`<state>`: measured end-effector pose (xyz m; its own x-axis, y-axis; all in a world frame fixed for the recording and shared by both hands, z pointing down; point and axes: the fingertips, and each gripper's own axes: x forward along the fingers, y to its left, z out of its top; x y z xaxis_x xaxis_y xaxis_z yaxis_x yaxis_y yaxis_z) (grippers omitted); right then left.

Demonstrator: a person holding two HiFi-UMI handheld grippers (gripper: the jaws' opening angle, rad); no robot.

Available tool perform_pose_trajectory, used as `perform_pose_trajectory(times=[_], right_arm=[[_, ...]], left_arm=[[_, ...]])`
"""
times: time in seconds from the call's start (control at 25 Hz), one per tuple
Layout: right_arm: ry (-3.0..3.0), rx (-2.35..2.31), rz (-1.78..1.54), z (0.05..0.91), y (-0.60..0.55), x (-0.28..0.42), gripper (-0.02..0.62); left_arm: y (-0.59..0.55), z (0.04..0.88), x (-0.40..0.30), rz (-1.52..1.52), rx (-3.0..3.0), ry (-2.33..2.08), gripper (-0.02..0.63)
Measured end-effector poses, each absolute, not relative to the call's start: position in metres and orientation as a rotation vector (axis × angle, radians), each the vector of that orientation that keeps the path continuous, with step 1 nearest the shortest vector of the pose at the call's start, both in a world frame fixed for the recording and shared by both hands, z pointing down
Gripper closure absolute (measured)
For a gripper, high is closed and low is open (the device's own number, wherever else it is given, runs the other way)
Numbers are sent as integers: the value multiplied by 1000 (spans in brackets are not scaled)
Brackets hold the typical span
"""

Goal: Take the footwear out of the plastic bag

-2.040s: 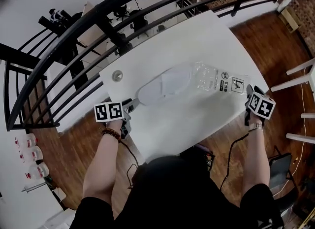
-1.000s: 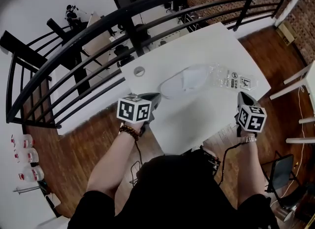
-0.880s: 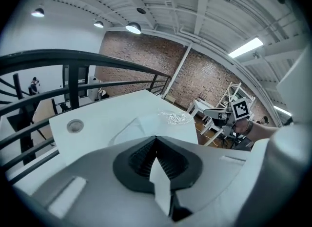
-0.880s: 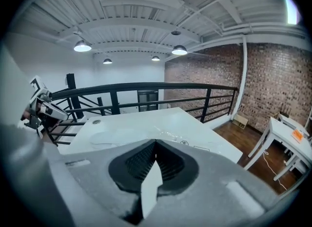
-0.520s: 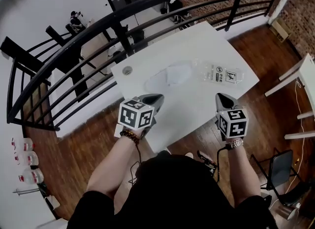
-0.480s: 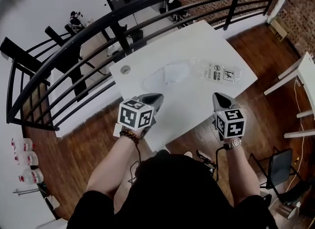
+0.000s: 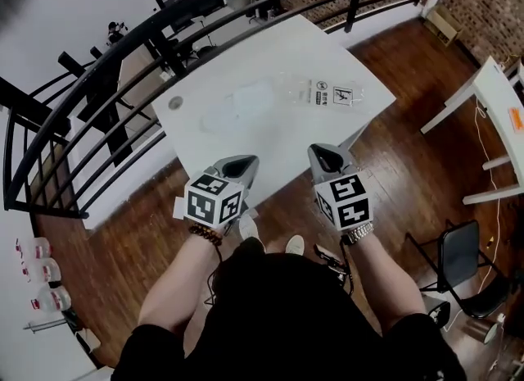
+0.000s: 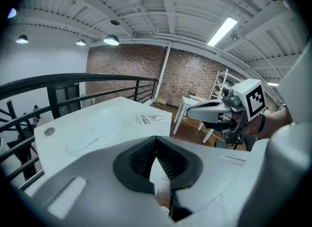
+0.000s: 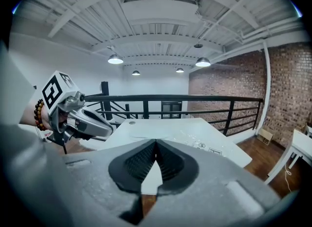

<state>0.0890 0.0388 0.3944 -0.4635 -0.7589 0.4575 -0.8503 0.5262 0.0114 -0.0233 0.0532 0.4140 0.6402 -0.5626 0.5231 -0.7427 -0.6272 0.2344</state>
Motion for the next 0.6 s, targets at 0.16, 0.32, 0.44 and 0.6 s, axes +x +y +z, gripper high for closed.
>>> perform_pose_trajectory(times=[0.16, 0.32, 0.44, 0.6], right_arm=[[-2391, 1297, 282, 393, 49, 77, 603], [-2392, 1306, 254, 384, 64, 68, 603], [-2375, 1331, 253, 384, 75, 59, 603], [-2373, 1343, 275, 379, 89, 34, 603]], left_arm=[[62, 412, -20, 581, 2462, -1043, 591], [70, 404, -14, 582, 2518, -1028, 591], [81, 404, -13, 608, 2566, -989, 591], [92, 403, -24, 632, 2605, -947, 591]])
